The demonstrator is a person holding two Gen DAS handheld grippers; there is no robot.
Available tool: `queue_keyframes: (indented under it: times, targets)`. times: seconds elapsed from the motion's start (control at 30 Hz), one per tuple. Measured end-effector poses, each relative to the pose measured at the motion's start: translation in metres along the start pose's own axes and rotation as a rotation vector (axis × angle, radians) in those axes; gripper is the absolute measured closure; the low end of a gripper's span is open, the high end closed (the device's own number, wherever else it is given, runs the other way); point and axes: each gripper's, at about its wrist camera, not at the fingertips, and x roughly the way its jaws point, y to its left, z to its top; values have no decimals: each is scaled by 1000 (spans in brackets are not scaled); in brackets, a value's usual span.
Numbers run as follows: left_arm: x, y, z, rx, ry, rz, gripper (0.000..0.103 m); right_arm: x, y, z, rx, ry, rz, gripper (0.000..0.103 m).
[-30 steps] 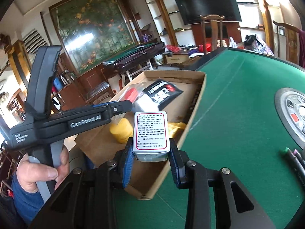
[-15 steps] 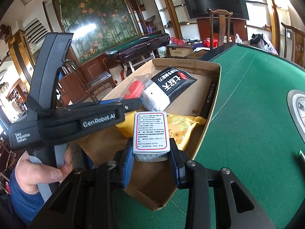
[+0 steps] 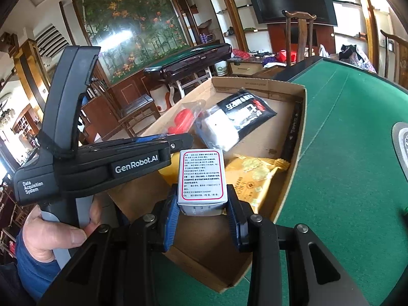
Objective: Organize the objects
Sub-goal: 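Lower the candle box and card box into the tray and open both grippers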
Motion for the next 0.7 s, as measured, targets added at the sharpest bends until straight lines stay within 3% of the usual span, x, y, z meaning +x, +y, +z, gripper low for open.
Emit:
queue_keyframes:
  times: [0.17, 0.33, 0.7]
  targets:
    - [-1, 6, 1, -11, 4, 8, 75, 3, 5, 2, -17, -1, 26, 67]
    - [-2, 10, 1, -25, 11, 13, 65, 2, 5, 1, -33, -9, 27, 67]
    - [-13, 20, 4, -43, -11, 19, 64, 7, 12, -1, -41, 14, 71, 67]
